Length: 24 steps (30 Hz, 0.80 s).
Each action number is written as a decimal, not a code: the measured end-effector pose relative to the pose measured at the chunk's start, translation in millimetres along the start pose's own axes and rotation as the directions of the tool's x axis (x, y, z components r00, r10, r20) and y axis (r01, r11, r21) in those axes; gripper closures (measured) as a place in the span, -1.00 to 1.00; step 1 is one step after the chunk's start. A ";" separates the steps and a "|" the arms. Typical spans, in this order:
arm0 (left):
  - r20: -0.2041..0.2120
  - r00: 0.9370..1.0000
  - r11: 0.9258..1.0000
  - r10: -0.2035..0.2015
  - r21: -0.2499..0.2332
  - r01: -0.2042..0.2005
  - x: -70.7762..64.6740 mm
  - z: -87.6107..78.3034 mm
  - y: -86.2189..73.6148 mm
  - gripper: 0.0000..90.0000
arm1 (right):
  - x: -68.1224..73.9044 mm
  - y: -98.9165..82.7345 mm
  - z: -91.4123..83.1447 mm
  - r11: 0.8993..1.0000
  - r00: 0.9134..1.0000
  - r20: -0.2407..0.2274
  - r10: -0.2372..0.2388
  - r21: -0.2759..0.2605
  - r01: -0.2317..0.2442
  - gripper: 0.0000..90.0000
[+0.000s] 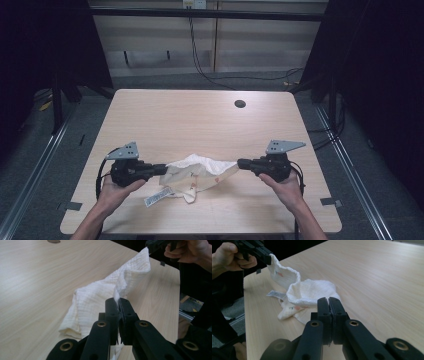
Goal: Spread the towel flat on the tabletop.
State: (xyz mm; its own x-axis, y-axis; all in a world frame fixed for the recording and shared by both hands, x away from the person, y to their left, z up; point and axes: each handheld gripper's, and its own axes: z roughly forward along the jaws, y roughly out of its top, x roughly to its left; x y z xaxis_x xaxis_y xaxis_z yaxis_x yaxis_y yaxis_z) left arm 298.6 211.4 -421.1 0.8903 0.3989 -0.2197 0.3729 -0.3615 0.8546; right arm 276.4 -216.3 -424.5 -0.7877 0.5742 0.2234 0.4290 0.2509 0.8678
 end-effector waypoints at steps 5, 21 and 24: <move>-0.016 1.000 0.999 0.006 -0.042 -0.007 2.7 -8.4 13.1 0.94 | -2.8 11.1 -5.8 1.000 1.000 0.017 -0.005 -0.020 0.005 0.97; -0.011 1.000 0.994 -0.002 -0.105 0.001 6.7 -12.5 41.9 0.94 | -10.5 57.4 -29.0 0.998 0.999 0.044 -0.017 -0.062 0.020 0.97; -0.012 1.000 0.993 0.021 -0.117 -0.023 2.0 -17.7 50.9 0.94 | -8.9 70.9 -34.9 0.997 0.999 0.032 -0.027 -0.070 0.030 0.97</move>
State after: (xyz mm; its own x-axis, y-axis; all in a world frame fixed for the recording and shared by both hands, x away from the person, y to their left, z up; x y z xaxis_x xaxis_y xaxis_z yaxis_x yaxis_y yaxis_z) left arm 314.7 208.7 -369.7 0.8948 0.4014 -0.1956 0.3196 -0.2698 0.9083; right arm 298.4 -230.8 -349.5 -0.7843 0.5921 0.1851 0.3737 0.2128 0.9028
